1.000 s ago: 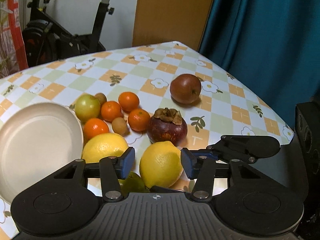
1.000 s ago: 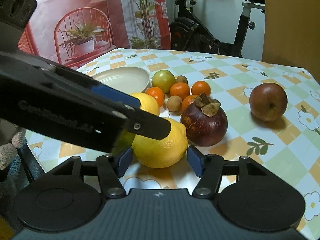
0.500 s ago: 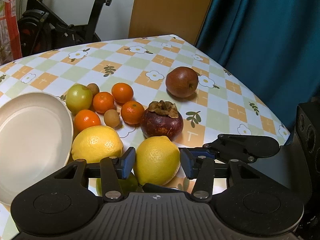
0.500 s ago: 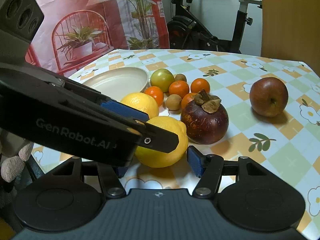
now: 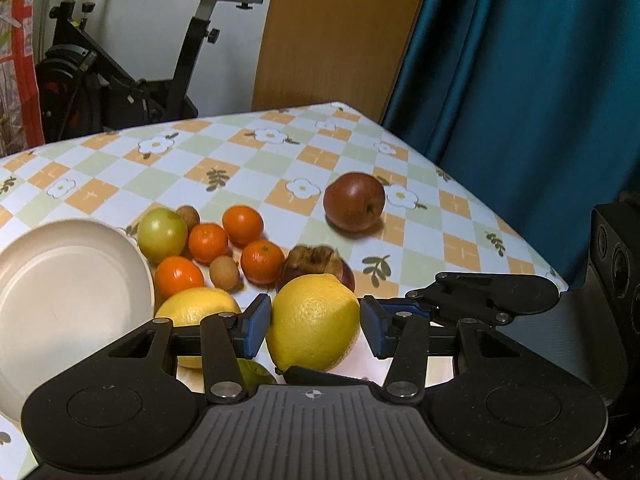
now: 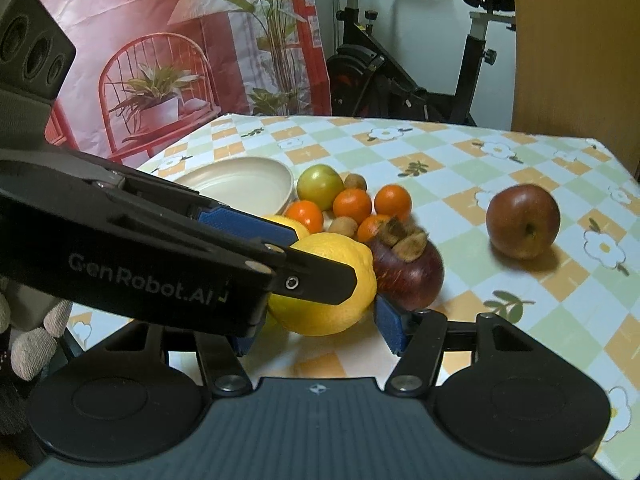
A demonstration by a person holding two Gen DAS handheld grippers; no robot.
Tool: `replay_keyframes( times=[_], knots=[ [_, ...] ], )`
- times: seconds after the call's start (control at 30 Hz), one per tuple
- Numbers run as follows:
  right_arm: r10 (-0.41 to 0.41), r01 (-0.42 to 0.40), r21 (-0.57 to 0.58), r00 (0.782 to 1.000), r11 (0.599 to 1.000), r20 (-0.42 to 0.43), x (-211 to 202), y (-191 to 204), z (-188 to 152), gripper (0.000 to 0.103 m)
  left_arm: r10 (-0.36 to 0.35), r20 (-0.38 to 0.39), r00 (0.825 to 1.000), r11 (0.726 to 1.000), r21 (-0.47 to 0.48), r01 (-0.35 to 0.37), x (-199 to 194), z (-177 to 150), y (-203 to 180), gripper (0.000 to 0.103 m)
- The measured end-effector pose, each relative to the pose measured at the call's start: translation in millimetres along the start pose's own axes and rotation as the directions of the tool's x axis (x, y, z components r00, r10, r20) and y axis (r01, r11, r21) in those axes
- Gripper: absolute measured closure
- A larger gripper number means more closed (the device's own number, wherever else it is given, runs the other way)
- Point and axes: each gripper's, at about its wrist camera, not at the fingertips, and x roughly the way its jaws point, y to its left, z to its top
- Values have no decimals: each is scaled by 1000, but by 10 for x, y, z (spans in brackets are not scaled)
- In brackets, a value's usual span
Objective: Organize fruits
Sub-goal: 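Lift the lemon with the left tool and carry it over the plate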
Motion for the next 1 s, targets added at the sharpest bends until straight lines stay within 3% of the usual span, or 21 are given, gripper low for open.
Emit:
replay_keyframes(
  times=[0.6,1.0],
  knots=[
    [4,0,-95,999,995,42,-4,213,481,41,28,135,990,998,-66,-19,-393,229,273,51],
    [88,-80,-193,995,978,35,382,612,953,41,59,203,977,980,-197,-18,-682,269,917,52]
  ],
)
